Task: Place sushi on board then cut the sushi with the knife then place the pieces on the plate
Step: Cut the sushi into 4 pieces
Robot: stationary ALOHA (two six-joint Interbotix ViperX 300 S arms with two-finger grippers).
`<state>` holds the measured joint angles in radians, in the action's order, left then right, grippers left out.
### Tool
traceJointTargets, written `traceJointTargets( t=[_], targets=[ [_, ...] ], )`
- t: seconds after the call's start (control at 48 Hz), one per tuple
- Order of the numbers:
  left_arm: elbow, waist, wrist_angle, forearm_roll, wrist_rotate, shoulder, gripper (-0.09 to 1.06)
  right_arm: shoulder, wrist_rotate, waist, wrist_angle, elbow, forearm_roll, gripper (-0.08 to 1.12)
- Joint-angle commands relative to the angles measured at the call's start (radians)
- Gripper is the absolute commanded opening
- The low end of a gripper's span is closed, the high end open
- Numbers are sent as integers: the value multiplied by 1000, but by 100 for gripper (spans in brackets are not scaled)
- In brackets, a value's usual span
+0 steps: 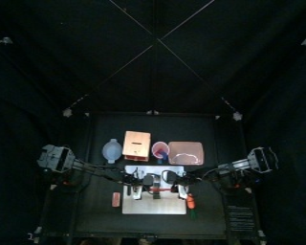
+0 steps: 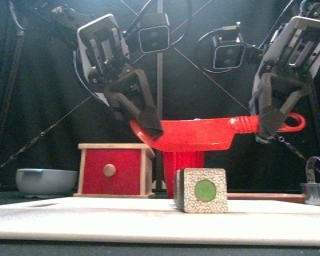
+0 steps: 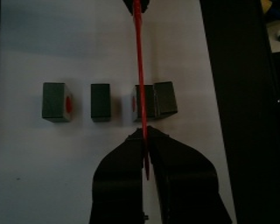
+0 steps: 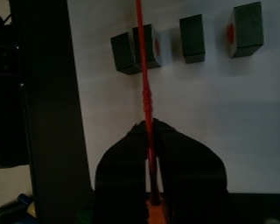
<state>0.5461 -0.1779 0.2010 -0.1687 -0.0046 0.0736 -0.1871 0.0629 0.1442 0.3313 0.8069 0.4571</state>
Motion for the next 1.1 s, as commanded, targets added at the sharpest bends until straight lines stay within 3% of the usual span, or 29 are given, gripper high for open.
traceJointTargets(
  t=[0.021, 0.188, 0.312, 0.583, 1.104],
  targets=[
    [-21, -17, 3, -25, 3, -17, 40, -17, -2, 8, 3, -17, 11, 38],
    [-26, -29, 3, -77, 3, 2, 40, 0, -2, 15, 5, -18, 14, 38],
    [-26, -40, 3, -98, 3, 9, 40, 12, -2, 23, 3, -18, 25, 38],
    [-31, -46, 0, -115, 3, 25, 40, 32, -2, 26, 2, -18, 28, 37],
    [-32, -46, -9, -114, 3, 52, 40, 64, 0, 26, -8, -38, 18, 37]
  ],
)
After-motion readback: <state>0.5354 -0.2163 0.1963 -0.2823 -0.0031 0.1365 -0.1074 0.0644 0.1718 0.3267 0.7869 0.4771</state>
